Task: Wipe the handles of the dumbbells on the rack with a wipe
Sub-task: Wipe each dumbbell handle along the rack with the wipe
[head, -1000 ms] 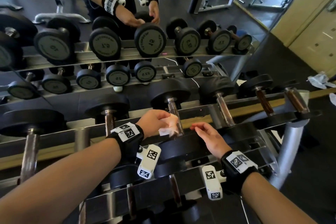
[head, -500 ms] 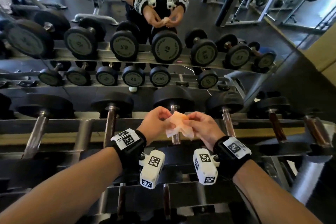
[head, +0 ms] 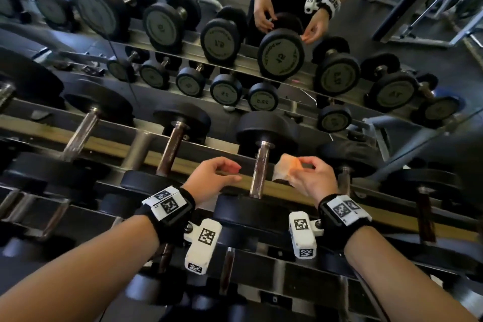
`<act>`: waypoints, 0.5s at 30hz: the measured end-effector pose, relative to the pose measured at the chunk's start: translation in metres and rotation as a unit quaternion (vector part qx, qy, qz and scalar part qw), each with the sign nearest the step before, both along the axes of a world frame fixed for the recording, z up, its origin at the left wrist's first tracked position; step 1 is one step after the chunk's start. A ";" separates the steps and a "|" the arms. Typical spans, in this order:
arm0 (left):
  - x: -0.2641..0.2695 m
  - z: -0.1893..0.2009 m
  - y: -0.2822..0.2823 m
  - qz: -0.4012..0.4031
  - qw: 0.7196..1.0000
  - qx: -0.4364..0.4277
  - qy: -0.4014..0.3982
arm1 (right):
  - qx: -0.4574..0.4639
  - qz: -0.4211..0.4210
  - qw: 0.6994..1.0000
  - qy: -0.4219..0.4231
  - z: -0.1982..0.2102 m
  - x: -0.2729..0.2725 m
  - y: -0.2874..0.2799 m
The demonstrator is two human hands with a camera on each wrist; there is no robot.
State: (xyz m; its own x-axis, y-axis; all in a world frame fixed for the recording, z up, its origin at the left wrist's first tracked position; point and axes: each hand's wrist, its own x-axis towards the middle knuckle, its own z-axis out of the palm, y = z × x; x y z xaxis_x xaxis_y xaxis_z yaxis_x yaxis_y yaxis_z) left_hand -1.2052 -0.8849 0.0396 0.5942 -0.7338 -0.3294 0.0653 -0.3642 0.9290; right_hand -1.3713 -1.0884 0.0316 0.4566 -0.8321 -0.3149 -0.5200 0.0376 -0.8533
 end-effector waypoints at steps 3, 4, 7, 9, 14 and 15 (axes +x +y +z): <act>-0.001 -0.003 0.015 0.008 0.999 0.004 0.047 | -0.034 0.010 0.999 0.021 -0.008 0.012 -0.004; -0.001 -0.004 0.019 -0.005 0.998 0.013 0.057 | -0.048 0.016 0.999 0.020 -0.009 0.018 -0.002; -0.005 -0.005 0.024 -0.049 0.994 0.036 0.088 | -0.018 0.064 0.997 -0.045 -0.008 0.032 0.006; -0.008 -0.006 0.024 -0.060 0.992 0.040 0.100 | -0.013 0.130 0.991 -0.043 -0.007 0.035 0.009; -0.005 -0.005 0.022 -0.067 0.990 0.048 0.118 | 0.012 0.263 0.964 -0.023 0.001 0.027 0.013; -0.004 -0.004 0.021 -0.072 0.989 0.053 0.120 | -0.001 0.281 0.960 -0.008 0.001 0.024 0.014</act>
